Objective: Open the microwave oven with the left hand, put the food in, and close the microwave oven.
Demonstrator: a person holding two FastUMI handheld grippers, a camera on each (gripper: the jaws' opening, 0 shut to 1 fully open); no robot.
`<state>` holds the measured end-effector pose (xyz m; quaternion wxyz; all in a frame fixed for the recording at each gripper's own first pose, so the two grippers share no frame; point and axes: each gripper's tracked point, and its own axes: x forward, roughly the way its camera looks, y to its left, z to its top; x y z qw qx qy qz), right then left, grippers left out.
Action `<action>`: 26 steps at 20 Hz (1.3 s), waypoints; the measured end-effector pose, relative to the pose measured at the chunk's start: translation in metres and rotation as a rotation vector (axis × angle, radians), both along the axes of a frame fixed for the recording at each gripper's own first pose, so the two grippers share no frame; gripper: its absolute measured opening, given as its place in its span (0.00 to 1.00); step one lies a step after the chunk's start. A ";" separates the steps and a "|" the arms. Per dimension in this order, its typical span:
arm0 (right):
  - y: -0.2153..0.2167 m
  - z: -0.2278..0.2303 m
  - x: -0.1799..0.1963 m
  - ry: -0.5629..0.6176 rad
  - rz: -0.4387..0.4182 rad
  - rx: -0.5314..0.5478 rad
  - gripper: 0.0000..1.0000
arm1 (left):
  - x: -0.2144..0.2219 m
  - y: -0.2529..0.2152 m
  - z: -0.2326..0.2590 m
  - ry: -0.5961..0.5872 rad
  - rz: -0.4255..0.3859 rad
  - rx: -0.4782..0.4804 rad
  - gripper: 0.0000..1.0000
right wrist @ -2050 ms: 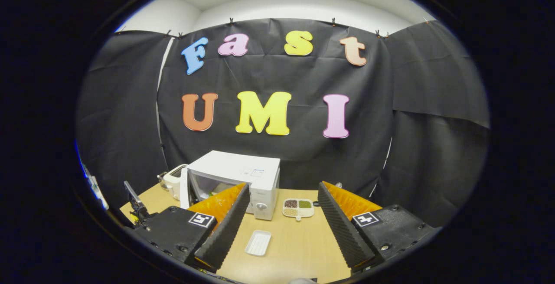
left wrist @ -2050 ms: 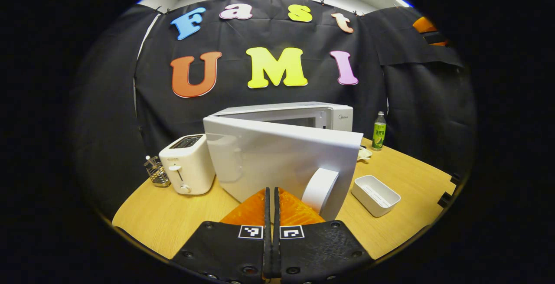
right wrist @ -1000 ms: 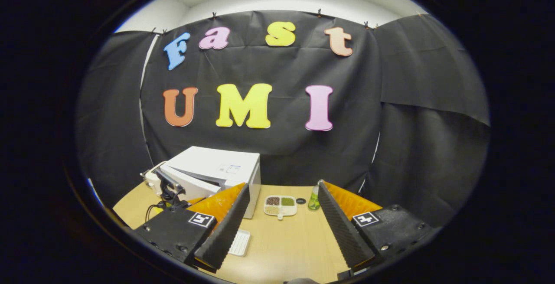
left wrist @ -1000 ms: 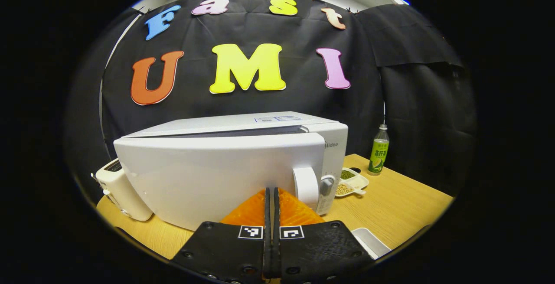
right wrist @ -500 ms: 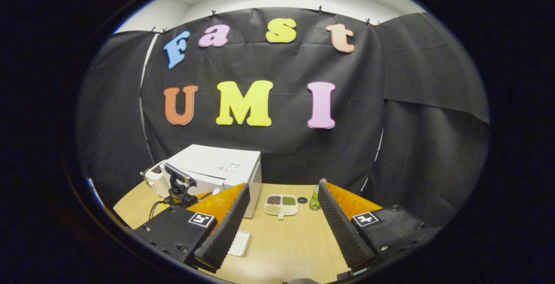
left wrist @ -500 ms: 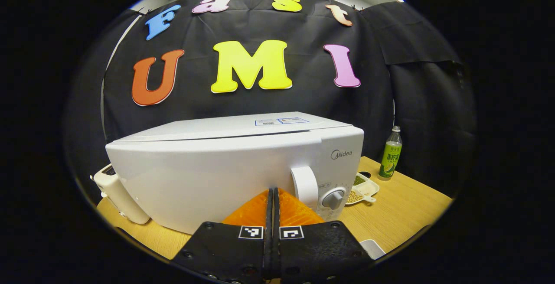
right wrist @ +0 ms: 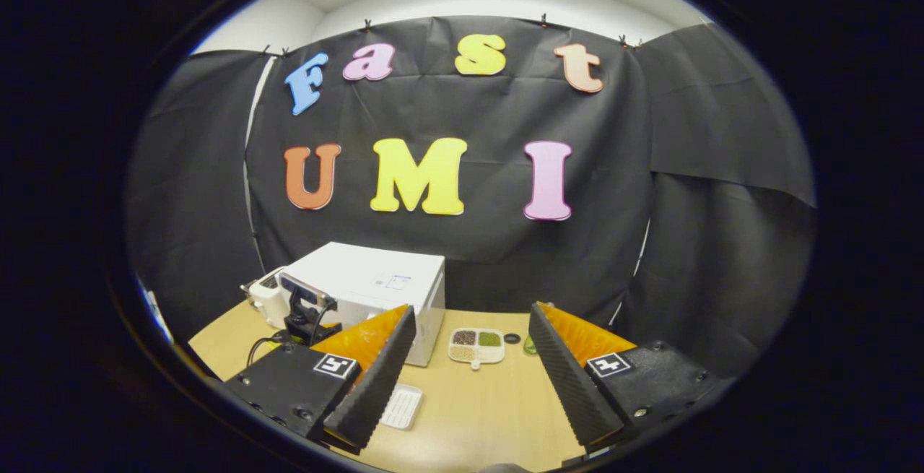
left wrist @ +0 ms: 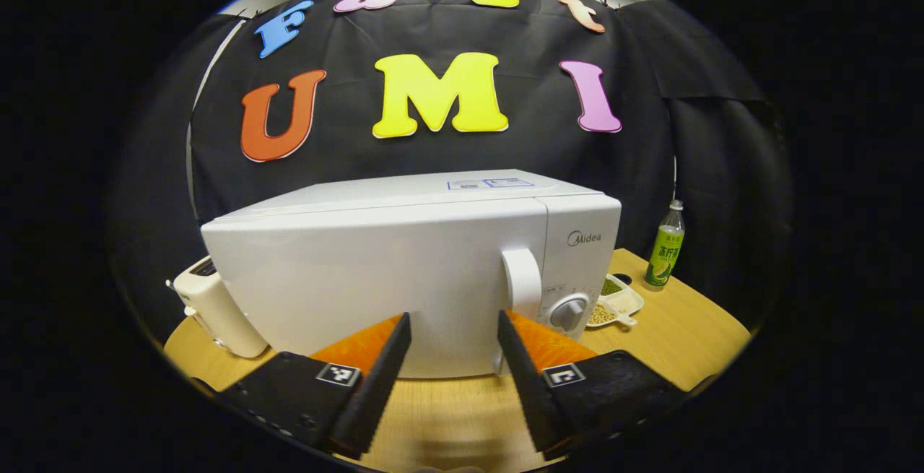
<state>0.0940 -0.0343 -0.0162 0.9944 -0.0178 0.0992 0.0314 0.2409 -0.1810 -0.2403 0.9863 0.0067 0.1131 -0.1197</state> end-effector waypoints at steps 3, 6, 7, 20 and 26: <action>0.002 -0.001 0.002 -0.020 0.045 0.000 0.92 | -0.024 0.014 0.012 -0.021 0.037 0.021 0.97; 0.003 -0.005 0.005 -0.023 0.106 0.015 0.92 | -0.056 0.023 0.042 -0.056 0.069 0.024 0.96; 0.003 -0.005 0.006 -0.024 0.122 0.021 0.92 | -0.074 0.032 0.056 -0.073 0.081 0.022 0.97; 0.010 0.023 -0.047 -0.130 0.048 -0.004 0.92 | -0.208 0.128 0.217 -0.256 0.177 -0.006 0.96; 0.025 0.029 -0.071 -0.149 -0.010 0.000 0.92 | -0.241 0.161 0.254 -0.305 0.168 -0.041 0.96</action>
